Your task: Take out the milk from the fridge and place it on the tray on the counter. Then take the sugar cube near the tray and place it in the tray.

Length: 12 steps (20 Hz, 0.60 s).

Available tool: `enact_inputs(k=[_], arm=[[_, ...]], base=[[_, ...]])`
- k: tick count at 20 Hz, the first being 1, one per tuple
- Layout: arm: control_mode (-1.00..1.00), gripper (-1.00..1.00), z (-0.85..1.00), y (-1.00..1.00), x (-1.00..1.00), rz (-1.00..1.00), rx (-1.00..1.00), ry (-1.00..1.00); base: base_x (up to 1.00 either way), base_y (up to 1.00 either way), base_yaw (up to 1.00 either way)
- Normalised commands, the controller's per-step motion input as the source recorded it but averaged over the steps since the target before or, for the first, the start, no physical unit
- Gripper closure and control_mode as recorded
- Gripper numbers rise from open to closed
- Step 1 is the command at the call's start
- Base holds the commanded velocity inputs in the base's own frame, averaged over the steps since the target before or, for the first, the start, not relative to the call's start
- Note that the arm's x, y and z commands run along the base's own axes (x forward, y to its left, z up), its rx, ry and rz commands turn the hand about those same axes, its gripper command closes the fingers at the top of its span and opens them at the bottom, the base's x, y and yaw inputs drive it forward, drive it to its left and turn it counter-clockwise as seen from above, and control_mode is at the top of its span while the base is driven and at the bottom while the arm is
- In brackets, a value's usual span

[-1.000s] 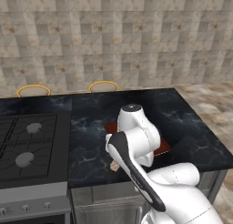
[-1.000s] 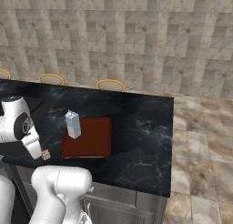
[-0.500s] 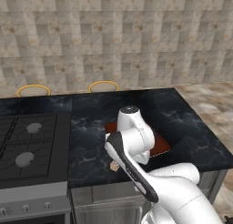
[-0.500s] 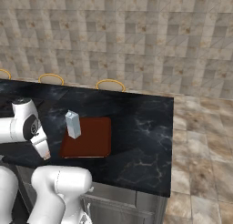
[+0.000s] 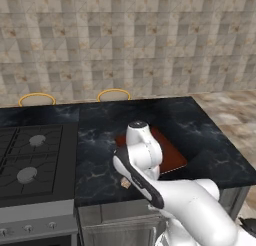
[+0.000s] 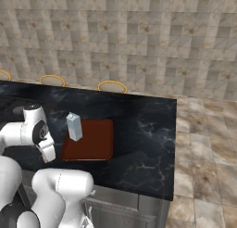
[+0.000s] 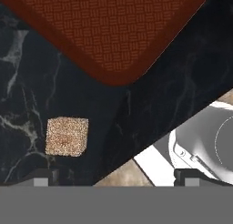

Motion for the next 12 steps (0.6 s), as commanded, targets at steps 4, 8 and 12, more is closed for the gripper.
enact_inputs(k=[4, 8, 12], arm=[[-1.0, -1.0, -0.31, 0.13, 0.31, -0.03, -0.01, 0.02], [-1.0, -1.0, -0.17, 0.18, 0.12, -0.04, -0.01, 0.0], [-1.0, -1.0, -0.18, 0.09, 0.28, -0.05, -0.01, 0.02]], base=[[0.0, 0.0, 0.0], [0.0, 0.0, 0.0], [0.0, 0.0, 0.0]])
